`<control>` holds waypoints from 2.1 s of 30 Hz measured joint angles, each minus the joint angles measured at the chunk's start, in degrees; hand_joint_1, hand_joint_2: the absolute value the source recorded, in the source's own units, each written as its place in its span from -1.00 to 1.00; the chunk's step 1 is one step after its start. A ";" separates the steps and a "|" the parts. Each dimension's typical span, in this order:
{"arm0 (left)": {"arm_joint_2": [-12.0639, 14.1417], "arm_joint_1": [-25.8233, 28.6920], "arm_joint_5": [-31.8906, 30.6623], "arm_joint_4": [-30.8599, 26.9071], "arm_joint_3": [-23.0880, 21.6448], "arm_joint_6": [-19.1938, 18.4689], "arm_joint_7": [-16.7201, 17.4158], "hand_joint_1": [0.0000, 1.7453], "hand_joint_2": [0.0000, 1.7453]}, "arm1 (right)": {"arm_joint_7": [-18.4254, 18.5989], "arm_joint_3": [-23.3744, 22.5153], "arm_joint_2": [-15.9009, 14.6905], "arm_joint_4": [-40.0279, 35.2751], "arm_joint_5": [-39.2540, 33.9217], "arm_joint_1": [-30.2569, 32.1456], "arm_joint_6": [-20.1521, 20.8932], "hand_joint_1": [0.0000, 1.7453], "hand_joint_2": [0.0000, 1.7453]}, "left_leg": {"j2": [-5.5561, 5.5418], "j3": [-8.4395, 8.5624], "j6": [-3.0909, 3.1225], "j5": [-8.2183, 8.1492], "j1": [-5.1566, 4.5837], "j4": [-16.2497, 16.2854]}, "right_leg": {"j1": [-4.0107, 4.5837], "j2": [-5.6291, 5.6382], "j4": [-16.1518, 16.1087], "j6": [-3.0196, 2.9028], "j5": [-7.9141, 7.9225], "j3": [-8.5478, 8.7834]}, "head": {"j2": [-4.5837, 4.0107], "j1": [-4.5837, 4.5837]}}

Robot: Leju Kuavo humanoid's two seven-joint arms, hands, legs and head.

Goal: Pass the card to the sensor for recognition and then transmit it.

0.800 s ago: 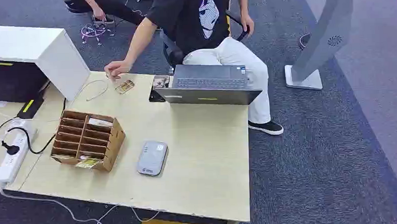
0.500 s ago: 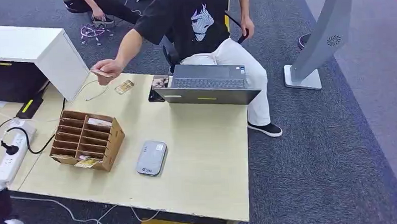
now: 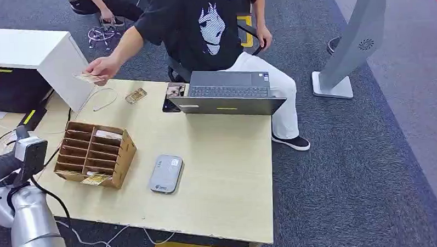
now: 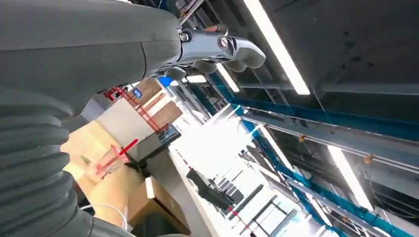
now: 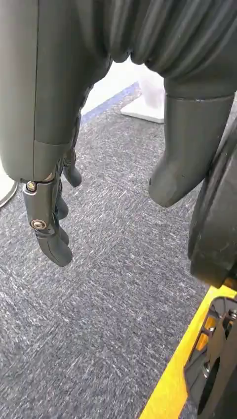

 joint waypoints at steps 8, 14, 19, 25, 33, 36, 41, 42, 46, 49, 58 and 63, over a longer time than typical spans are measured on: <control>-1.66 -0.46 0.35 -4.57 -1.86 0.18 -0.11 -1.00 1.00 | -0.55 -1.66 0.04 0.02 -1.07 -0.18 -0.15 -1.00 1.00 | 0.07 -0.09 0.00 0.00 -0.01 0.00 | 0.00 0.05 0.00 0.00 0.01 -0.09 | 0.00 0.00; -2.78 0.69 -1.87 -11.97 -4.13 0.17 -0.11 -1.00 1.00 | -0.83 -2.36 0.28 0.13 -0.77 -0.11 -0.59 -1.00 1.00 | 0.10 -0.08 0.00 0.00 0.00 0.00 | 0.00 0.08 0.00 0.00 0.01 -0.10 | 0.00 0.00; -2.38 1.16 -7.42 -20.84 -8.12 0.18 -0.11 -1.00 1.00 | -0.85 -2.36 0.28 0.42 0.39 -0.15 -0.48 -1.00 1.00 | 0.10 -0.08 0.00 0.00 0.00 0.00 | 0.00 0.08 0.00 0.00 0.01 -0.11 | 0.00 0.02; -1.55 0.81 -9.07 -26.45 -11.50 0.17 -0.11 -1.00 1.00 | -0.70 -2.36 0.28 0.63 0.96 -0.16 -0.44 -1.00 1.00 | 0.12 -0.08 0.00 0.00 0.00 0.00 | 0.00 0.08 0.00 0.00 0.02 -0.11 | 0.00 0.00; -1.18 0.79 -9.18 -28.85 -12.63 0.17 -0.11 -1.00 1.00 | -0.70 -2.36 0.28 0.66 0.98 -0.18 -0.42 -1.00 1.00 | 0.11 -0.08 0.00 0.00 0.00 0.00 | 0.00 0.08 0.00 0.00 0.02 -0.11 | 0.00 0.00; -1.18 0.79 -9.22 -29.16 -12.83 0.17 -0.11 -1.00 1.00 | -0.70 -2.36 0.28 0.66 0.96 -0.17 -0.42 -1.00 1.00 | 0.12 -0.08 0.00 0.00 -0.01 0.00 | 0.00 0.08 0.00 0.00 0.02 -0.11 | 0.00 0.02; -0.28 0.47 -12.09 -30.07 -13.97 0.17 -0.11 -1.00 1.00 | -0.61 -2.36 0.28 0.66 1.09 -0.19 -0.24 -1.00 1.00 | 0.11 -0.08 0.00 0.00 0.00 0.00 | 0.00 0.08 0.00 0.00 0.02 -0.11 | 0.00 0.00; -0.09 0.26 -12.39 -30.23 -14.58 0.17 -0.11 -1.00 1.00 | -0.61 -2.38 0.28 0.66 1.09 -0.23 -0.20 -1.00 1.00 | 0.11 -0.08 0.00 0.00 -0.01 0.00 | 0.00 0.07 0.00 0.00 0.02 -0.11 | 0.00 0.00; 0.02 -0.17 -12.72 -30.77 -15.76 0.17 -0.11 -1.00 1.00 | -0.61 -2.62 0.28 0.66 1.09 -0.25 -0.02 -1.00 1.00 | 0.13 -0.08 0.00 0.00 -0.01 0.00 | 0.00 0.09 0.00 0.00 0.02 -0.11 | 0.00 0.00; 0.02 -0.38 -14.01 -31.08 -16.66 0.17 -0.11 -1.00 1.00 | -0.70 -2.71 0.28 0.66 1.27 -0.30 -0.04 -1.00 1.00 | 0.13 -0.08 0.00 0.00 -0.01 0.00 | 0.00 0.09 0.00 0.00 0.02 -0.11 | 0.00 0.00; 0.74 -0.31 -17.31 -28.06 -15.51 0.17 1.32 -1.00 1.00 | -1.13 -2.73 0.24 0.66 1.94 -0.27 -0.09 -1.00 1.00 | 0.12 -0.14 0.00 0.00 -0.01 -0.02 | 0.00 0.08 0.00 0.01 0.02 -0.09 | 0.00 0.02; 1.09 3.43 -14.14 -17.89 -4.43 0.15 0.41 -1.00 1.00 | -3.39 -2.73 -0.39 0.63 1.79 1.21 -0.72 -1.00 1.00 | 0.48 -0.14 -0.05 -0.02 0.03 -0.04 | 0.02 0.46 0.02 -0.06 0.06 -0.31 | 0.00 -0.04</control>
